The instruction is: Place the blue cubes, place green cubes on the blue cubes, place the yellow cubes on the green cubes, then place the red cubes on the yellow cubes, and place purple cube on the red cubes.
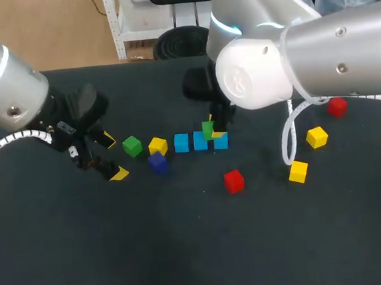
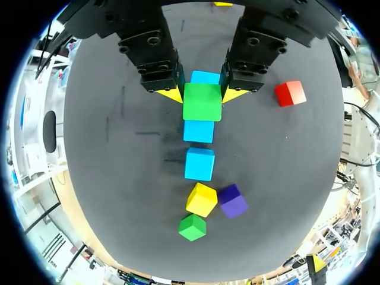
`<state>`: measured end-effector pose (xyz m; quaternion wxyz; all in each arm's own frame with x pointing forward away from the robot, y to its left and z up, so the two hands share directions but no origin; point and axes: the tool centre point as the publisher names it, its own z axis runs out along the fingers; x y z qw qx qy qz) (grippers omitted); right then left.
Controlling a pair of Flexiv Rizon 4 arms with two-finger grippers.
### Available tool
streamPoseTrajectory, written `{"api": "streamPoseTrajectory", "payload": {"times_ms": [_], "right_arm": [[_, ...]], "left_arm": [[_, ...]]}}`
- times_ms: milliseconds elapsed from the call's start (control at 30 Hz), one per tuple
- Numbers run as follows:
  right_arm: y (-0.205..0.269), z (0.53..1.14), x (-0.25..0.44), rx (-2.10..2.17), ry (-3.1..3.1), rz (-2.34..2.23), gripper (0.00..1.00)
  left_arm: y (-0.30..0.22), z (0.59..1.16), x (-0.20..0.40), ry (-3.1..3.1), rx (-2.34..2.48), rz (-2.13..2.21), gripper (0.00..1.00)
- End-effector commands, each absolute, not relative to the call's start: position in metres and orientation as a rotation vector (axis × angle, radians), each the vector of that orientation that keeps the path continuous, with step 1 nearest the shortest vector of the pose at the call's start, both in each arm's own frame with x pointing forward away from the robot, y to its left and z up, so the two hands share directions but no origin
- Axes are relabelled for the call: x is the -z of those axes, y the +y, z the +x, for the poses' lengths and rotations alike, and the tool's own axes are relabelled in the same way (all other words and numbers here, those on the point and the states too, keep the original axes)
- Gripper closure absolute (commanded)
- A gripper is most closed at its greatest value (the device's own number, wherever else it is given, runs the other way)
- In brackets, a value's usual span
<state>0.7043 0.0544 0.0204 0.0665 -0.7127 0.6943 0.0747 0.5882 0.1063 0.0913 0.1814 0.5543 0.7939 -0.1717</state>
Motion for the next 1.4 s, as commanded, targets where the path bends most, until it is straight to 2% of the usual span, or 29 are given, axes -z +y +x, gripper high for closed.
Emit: {"api": "streamPoseTrajectory", "payload": {"times_ms": [33, 467, 500, 567, 633, 1033, 1300, 1367, 1400], "right_arm": [[0.0551, 0.7057, -0.0201, -0.225, 2.098, -2.148, 1.0], [0.055, 0.7058, -0.0196, -0.228, 2.097, -2.148, 0.99], [0.055, 0.7057, -0.0196, -0.228, 2.098, -2.148, 0.9], [0.0551, 0.7057, -0.0197, -0.227, 2.098, -2.149, 0.78], [0.0551, 0.7058, -0.0197, -0.227, 2.098, -2.148, 0.73], [0.0552, 0.7058, -0.0197, -0.228, 2.103, -2.145, 0.55], [0.0551, 0.7055, -0.0198, -0.232, 2.1, -2.143, 0.51], [0.0551, 0.7054, -0.0198, -0.234, 2.101, -2.143, 0.42], [0.0551, 0.7053, -0.0198, -0.234, 2.101, -2.143, 0.27]], "left_arm": [[0.1069, 0.5893, -0.091, 2.24, 0.488, 1.567, 0.0], [0.1069, 0.5893, -0.091, 2.24, 0.488, 1.567, 0.0], [0.1069, 0.5893, -0.091, 2.24, 0.488, 1.567, 0.0], [0.1069, 0.5893, -0.091, 2.24, 0.488, 1.567, 0.0], [0.1069, 0.5893, -0.091, 2.24, 0.488, 1.567, 0.0], [0.1069, 0.5893, -0.091, 2.24, 0.488, 1.567, 0.0], [0.1069, 0.5893, -0.091, 2.24, 0.488, 1.567, 0.0], [0.1069, 0.5893, -0.091, 2.24, 0.488, 1.567, 0.0], [0.1069, 0.5893, -0.091, 2.24, 0.488, 1.567, 0.0]]}}
